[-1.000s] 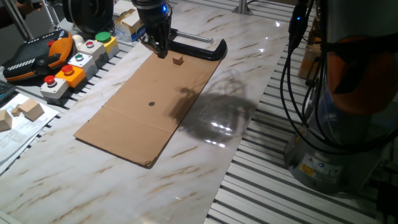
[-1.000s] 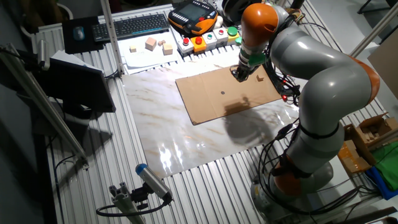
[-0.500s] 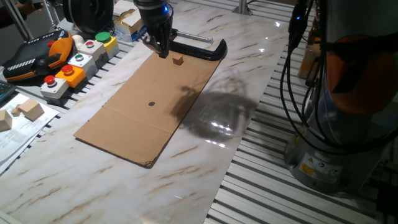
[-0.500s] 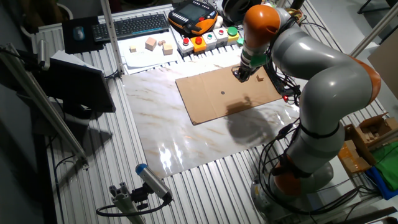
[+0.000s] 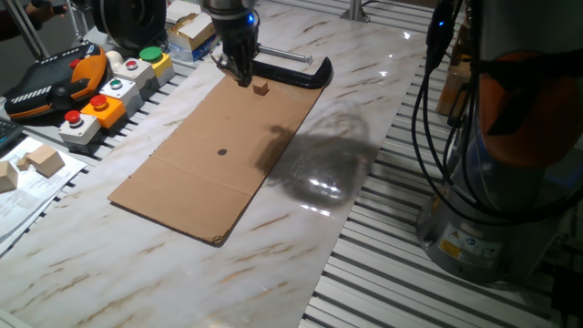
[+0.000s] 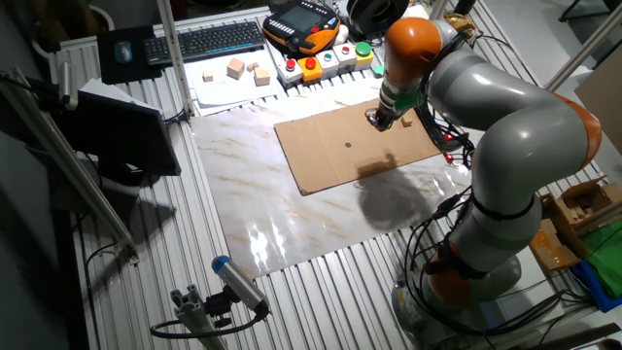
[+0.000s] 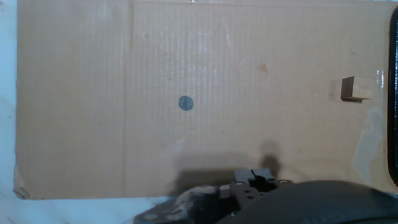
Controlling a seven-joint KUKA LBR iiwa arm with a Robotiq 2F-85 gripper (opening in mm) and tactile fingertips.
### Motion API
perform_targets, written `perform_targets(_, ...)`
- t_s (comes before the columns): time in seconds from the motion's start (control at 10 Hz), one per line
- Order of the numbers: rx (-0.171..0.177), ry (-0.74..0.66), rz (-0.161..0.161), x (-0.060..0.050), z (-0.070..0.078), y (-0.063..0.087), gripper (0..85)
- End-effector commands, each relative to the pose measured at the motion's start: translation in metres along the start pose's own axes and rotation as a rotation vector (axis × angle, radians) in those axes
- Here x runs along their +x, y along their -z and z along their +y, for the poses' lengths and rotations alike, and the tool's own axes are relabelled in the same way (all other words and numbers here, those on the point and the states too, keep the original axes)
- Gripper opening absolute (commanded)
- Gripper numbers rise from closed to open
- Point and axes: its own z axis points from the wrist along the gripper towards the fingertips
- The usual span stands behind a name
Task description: Hold a small block with the gripper and sweep it from left to right on the table
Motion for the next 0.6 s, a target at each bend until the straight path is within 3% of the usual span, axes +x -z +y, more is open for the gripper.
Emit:
perform_targets(0.0, 0.014, -0.014, -0.003, 0.0, -0.001, -0.002, 0.7)
perform_targets(0.2, 0.031, -0.043, -0.012, 0.003, -0.008, -0.014, 0.7)
perform_targets(0.5, -0.001, -0.053, -0.023, -0.002, -0.013, -0.033, 0.7)
